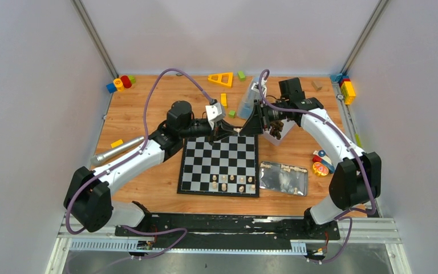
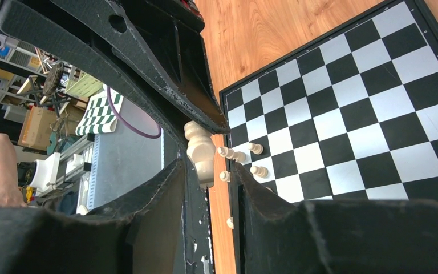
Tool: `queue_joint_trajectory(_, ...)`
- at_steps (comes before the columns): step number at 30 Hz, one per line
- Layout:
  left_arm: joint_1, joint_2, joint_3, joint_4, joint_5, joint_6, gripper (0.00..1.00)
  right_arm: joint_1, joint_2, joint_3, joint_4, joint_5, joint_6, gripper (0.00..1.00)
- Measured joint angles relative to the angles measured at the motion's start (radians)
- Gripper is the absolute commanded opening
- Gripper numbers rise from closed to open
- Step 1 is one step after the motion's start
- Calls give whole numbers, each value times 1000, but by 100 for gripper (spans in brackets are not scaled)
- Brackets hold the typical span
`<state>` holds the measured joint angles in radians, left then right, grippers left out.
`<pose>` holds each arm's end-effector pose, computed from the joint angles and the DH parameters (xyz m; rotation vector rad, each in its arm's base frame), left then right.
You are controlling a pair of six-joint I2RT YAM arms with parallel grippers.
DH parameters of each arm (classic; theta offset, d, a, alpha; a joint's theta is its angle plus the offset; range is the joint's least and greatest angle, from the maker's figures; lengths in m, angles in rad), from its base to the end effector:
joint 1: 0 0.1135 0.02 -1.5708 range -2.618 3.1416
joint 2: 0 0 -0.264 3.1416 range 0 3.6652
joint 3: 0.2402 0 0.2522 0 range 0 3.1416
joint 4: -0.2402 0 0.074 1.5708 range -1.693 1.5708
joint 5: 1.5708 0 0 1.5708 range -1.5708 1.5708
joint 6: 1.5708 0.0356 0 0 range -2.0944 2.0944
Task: Set up the chess pieces on the board
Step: Place the chess piece on the chessboard.
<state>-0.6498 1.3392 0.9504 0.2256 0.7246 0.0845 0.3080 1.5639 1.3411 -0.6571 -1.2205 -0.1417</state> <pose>0.2311 -0.2052 0.3168 1.1337 1.4065 -1.0331 0.2998 0.1305 0.3154 -0.9925 1.9472 1.5403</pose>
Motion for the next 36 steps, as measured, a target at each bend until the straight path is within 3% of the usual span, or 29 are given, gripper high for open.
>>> queue_joint_trajectory(3, 0, 0, -5, 3, 0, -3, 0, -8, 0, 0, 5, -5, 3, 30)
queue_joint_trajectory(11, 0, 1, -8, 3, 0, -10, 1, -20, 0, 0, 8, -26, 11, 5)
queue_joint_trajectory(12, 1, 1, -8, 3, 1, -10, 4, -21, 0, 0, 7, -31, 11, 2)
queue_joint_trajectory(17, 1, 3, -8, 0, 2, 9, 51, -21, 0, 0, 8, -38, 10, 0)
queue_joint_trajectory(20, 1, 2, -8, -48, -8, 49, 72, -20, -5, 0, 7, -15, 5, 0)
queue_joint_trajectory(25, 27, -21, -8, -183, -45, 150, 84, -18, -35, 1, -4, 71, -23, 0)
queue_joint_trajectory(29, 136, -87, -8, -312, -67, 218, 87, 25, -46, 32, -85, 175, -93, 0)
queue_joint_trajectory(36, 407, -205, -7, -465, -141, 247, 90, 314, -21, 108, -254, 460, -233, 0)
